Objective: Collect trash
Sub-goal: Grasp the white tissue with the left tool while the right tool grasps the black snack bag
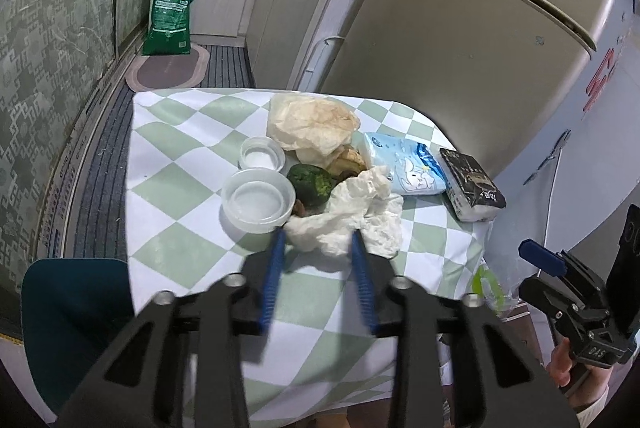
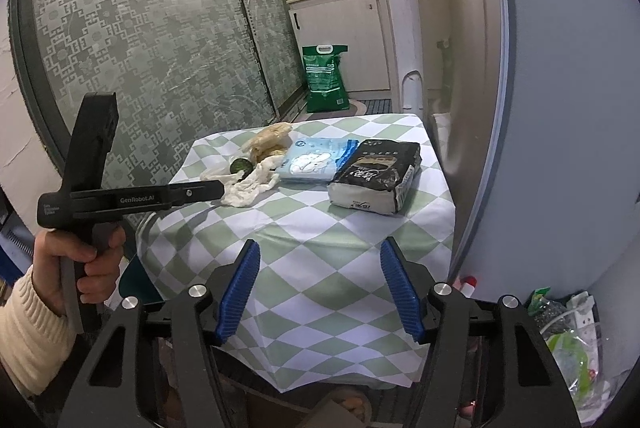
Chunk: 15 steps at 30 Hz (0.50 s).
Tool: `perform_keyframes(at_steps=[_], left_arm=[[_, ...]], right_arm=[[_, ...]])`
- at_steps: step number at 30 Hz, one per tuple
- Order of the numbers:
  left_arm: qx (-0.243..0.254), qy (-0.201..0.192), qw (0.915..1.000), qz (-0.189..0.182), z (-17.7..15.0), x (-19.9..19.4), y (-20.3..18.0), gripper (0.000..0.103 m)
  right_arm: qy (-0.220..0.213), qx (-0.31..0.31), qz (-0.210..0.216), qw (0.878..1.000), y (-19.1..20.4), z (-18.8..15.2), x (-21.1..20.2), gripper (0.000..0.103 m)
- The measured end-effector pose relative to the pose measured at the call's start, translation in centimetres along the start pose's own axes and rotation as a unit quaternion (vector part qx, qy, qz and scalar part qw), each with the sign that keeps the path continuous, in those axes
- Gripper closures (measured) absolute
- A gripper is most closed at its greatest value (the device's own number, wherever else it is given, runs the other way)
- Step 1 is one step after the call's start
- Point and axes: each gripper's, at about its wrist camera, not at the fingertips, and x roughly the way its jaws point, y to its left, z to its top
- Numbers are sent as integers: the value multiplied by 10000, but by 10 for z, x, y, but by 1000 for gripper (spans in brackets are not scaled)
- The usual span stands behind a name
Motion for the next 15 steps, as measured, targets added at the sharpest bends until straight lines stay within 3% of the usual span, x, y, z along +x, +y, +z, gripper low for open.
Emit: perform_keyframes(at_steps=[6, 15], left_arm=[[-16, -6, 10000, -52, 0, 2, -1, 87], [244, -339, 9989, -235, -13, -17, -6, 91]], right_arm=[[-57, -16, -366, 9993, 0, 3, 6, 40], [-172, 1, -963, 9952, 0, 10, 23, 40]])
